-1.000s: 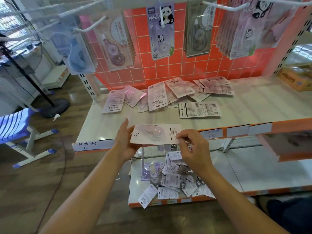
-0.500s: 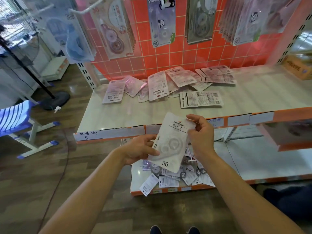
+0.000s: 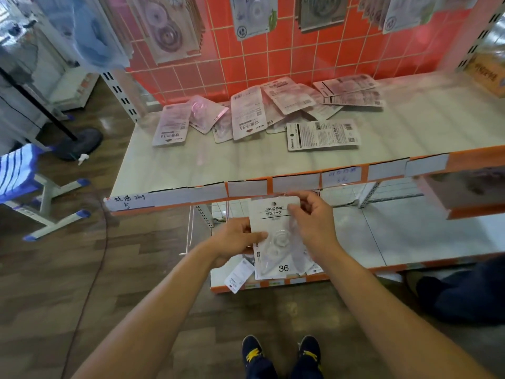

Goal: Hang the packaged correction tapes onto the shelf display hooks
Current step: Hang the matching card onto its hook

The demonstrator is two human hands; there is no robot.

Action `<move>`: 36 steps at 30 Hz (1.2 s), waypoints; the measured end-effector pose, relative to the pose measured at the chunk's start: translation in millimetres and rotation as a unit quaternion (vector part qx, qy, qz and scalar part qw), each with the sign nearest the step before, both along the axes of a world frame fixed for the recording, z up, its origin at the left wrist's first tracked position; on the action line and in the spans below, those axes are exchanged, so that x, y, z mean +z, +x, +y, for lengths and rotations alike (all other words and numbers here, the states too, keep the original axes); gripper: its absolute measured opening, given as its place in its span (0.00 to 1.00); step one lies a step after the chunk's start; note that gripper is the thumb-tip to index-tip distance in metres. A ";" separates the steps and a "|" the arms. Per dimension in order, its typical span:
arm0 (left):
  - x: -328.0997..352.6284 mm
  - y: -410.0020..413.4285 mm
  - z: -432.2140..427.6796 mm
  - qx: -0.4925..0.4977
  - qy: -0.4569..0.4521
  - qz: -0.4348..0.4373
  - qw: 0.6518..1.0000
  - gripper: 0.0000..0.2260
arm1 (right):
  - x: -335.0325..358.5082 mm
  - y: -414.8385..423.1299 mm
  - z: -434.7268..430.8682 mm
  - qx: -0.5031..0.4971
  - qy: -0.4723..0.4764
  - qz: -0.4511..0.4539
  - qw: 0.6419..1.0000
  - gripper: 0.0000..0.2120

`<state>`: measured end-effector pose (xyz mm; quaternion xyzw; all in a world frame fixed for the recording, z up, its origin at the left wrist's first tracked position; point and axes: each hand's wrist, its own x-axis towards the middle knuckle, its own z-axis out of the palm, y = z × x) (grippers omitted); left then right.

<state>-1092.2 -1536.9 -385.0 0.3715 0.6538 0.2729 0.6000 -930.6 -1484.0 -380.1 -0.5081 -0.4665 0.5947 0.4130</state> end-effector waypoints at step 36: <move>-216.8 -1.2 16.3 -0.024 -0.038 0.186 0.982 0.07 | -226.0 16.8 15.8 0.224 0.030 -0.362 0.904 0.06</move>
